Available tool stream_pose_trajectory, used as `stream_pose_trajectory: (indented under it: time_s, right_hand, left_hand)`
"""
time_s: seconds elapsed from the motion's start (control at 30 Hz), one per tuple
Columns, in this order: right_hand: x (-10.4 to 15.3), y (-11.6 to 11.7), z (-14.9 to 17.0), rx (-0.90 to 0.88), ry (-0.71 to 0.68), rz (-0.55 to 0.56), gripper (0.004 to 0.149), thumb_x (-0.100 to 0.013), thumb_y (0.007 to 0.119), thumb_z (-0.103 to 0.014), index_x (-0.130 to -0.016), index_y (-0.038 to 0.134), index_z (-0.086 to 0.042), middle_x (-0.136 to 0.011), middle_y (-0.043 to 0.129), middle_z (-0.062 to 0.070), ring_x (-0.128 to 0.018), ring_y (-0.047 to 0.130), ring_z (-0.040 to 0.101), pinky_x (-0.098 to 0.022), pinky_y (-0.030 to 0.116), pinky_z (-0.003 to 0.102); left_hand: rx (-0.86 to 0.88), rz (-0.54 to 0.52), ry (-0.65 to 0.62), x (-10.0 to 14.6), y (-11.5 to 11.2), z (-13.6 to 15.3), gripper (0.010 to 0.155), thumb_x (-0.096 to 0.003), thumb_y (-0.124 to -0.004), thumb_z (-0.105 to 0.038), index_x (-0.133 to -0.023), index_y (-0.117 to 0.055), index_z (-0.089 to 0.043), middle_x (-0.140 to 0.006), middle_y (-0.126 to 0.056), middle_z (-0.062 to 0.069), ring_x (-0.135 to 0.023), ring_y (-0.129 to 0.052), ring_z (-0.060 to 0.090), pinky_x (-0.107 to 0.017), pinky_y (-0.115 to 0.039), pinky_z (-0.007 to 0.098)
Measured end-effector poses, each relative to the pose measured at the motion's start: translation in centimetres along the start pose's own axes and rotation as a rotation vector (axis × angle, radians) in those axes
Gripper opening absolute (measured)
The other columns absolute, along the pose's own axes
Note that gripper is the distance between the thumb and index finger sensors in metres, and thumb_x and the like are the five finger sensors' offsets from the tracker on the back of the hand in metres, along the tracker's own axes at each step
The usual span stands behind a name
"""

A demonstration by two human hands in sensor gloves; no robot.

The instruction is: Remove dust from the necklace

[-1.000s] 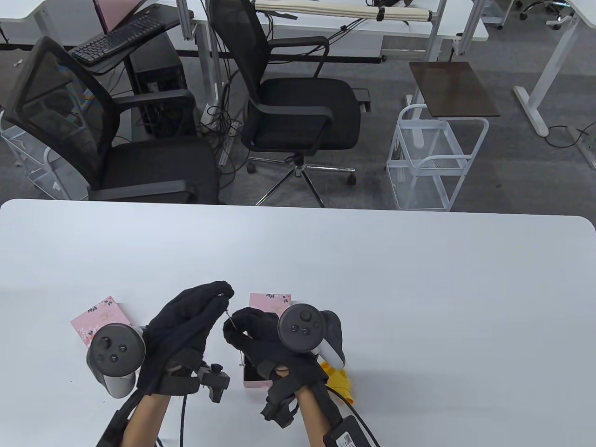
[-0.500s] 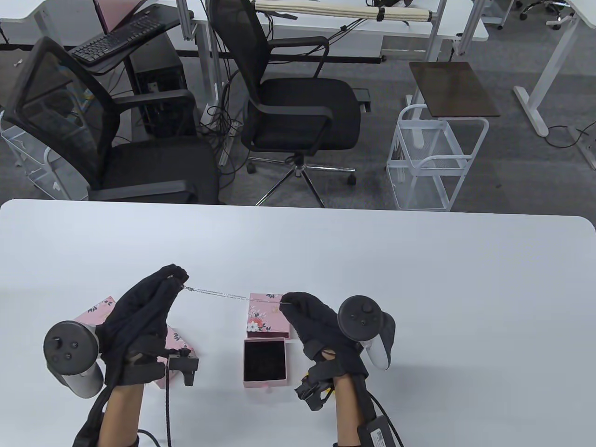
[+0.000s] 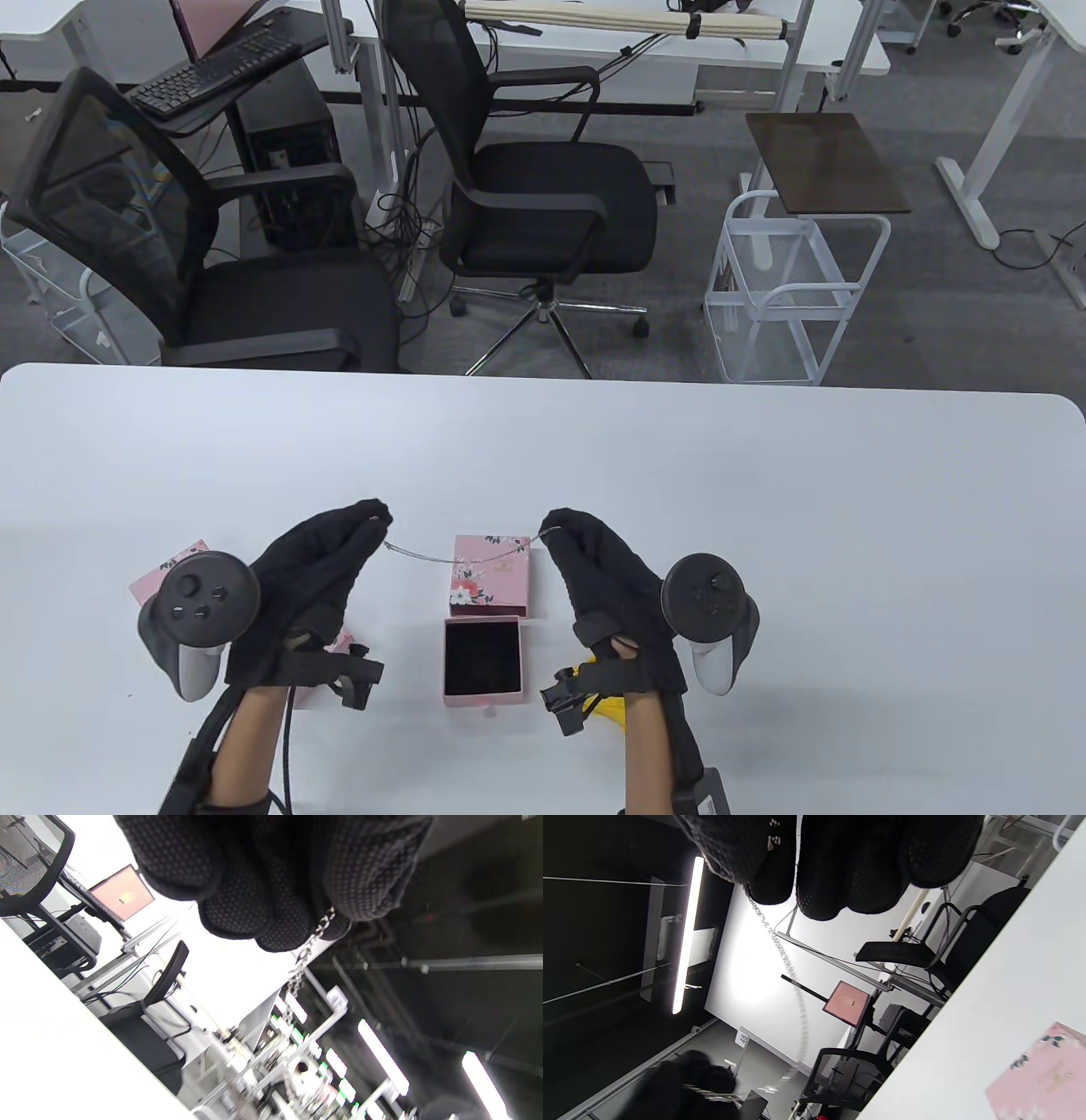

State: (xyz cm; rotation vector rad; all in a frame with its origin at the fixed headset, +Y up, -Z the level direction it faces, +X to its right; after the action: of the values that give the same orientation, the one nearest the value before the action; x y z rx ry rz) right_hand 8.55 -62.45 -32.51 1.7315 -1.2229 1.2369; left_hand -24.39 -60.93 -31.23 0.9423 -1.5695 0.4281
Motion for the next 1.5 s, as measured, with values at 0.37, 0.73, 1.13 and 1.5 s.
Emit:
stream_pose_trajectory:
  time_s: [0.37, 0.73, 1.13, 1.5]
  right_hand:
    - [0.7, 1.5, -3.3, 0.069, -0.103, -0.036, 0.035, -0.067, 0.071, -0.032, -0.099, 0.073, -0.018, -0.100, 0.077, 0.023, -0.084, 0.076, 0.050, -0.065, 0.064, 0.061]
    - [1.1, 2.1, -4.8, 0.140, -0.165, -0.036, 0.035, -0.066, 0.071, -0.032, -0.099, 0.074, -0.019, -0.100, 0.077, 0.023, -0.084, 0.076, 0.050, -0.065, 0.064, 0.061]
    - [1.4, 2.6, -5.4, 0.209, -0.178, -0.050, 0.035, -0.066, 0.072, -0.033, -0.099, 0.075, -0.020, -0.104, 0.072, 0.026, -0.087, 0.071, 0.053, -0.067, 0.061, 0.063]
    - [1.1, 3.1, -4.8, 0.240, -0.159, -0.070, 0.035, -0.067, 0.072, -0.033, -0.100, 0.074, -0.020, -0.108, 0.066, 0.028, -0.090, 0.066, 0.055, -0.067, 0.059, 0.064]
  left_hand:
    - [-0.283, 0.379, -0.036, 0.1, -8.2, -0.3, 0.037, -0.0551, -0.086, -0.041, -0.089, -0.093, -0.028, -0.088, -0.100, 0.003, -0.076, -0.095, 0.023, -0.055, -0.083, 0.043]
    - [-0.342, 0.703, 0.015, 0.1, -11.5, 1.3, 0.043, -0.0561, -0.085, -0.043, -0.096, -0.086, -0.027, -0.100, -0.092, 0.005, -0.088, -0.087, 0.029, -0.062, -0.078, 0.048]
    - [0.288, 0.333, -0.094, 0.6, -5.1, -2.1, 0.053, -0.0550, -0.082, -0.048, -0.102, -0.081, -0.024, -0.098, -0.094, 0.007, -0.085, -0.090, 0.029, -0.061, -0.079, 0.048]
    - [0.302, 0.437, -0.131, 0.8, -5.6, -3.0, 0.038, -0.0543, -0.086, -0.043, -0.087, -0.094, -0.026, -0.076, -0.107, 0.001, -0.066, -0.102, 0.020, -0.048, -0.087, 0.041]
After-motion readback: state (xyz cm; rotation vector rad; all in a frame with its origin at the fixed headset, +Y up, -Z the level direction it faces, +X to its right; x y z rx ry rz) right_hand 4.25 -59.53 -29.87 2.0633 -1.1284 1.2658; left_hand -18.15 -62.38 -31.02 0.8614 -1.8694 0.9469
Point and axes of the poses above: the tracker on the back of each hand, its own z axis roughly to the little-finger side, its own x axis roughly from the fingertips to the wrist, y = z × x, the point moved 1 cm from there along -x, roughly from the wrist to the fingertips
